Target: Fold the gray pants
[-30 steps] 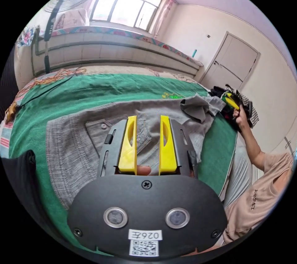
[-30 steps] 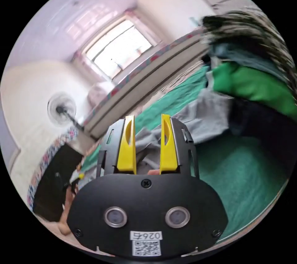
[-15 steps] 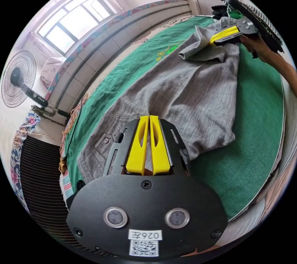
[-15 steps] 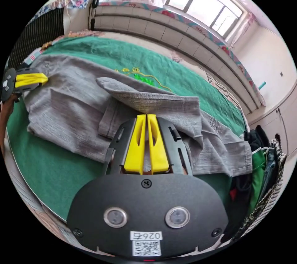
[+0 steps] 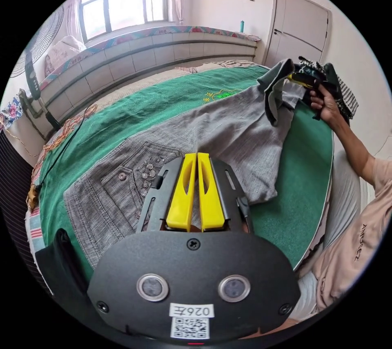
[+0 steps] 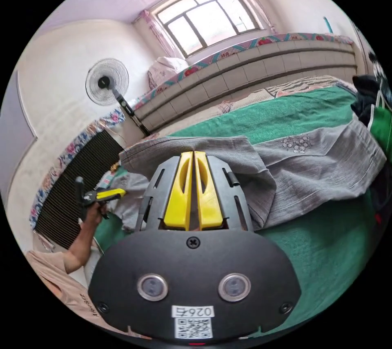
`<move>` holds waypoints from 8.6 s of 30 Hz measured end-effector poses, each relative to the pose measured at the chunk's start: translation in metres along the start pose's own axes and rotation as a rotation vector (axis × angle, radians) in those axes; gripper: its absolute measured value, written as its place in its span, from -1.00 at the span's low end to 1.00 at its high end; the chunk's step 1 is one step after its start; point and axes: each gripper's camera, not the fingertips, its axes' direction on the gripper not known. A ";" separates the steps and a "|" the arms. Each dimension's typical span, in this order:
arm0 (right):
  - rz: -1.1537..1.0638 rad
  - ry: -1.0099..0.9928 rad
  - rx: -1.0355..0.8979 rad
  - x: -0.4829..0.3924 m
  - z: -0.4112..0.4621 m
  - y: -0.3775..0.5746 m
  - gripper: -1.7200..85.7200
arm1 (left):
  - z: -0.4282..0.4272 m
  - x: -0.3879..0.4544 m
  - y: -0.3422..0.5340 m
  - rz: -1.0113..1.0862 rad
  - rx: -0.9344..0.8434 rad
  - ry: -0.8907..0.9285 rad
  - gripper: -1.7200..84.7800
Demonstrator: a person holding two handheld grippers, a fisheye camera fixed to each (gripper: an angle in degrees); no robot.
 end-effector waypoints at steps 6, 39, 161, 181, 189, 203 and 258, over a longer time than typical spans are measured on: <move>0.198 -0.156 0.209 0.084 -0.148 -0.062 -0.99 | -0.021 -0.028 0.011 0.032 0.066 0.311 -0.98; -0.121 0.334 0.040 0.183 -0.134 0.092 -0.87 | -0.101 -0.039 0.037 0.089 0.428 0.597 -0.96; 0.744 0.411 0.015 0.491 0.171 -0.079 -0.76 | -0.056 -0.141 0.083 -0.566 -0.378 -0.564 -0.97; 0.087 0.740 -0.021 0.067 0.220 0.040 -0.98 | -0.138 -0.111 0.137 -0.618 -0.213 -0.594 -0.96; -0.157 0.380 0.431 -0.220 0.109 0.160 -0.98 | -0.247 -0.046 0.188 -0.615 0.248 -0.584 -0.97; 0.038 0.006 0.138 -0.266 0.151 0.251 -0.96 | -0.281 -0.032 0.263 -0.544 0.185 -0.244 -0.73; 0.333 0.083 0.340 -0.316 0.006 0.023 -0.99 | -0.271 -0.209 0.411 -0.668 0.546 0.412 -0.89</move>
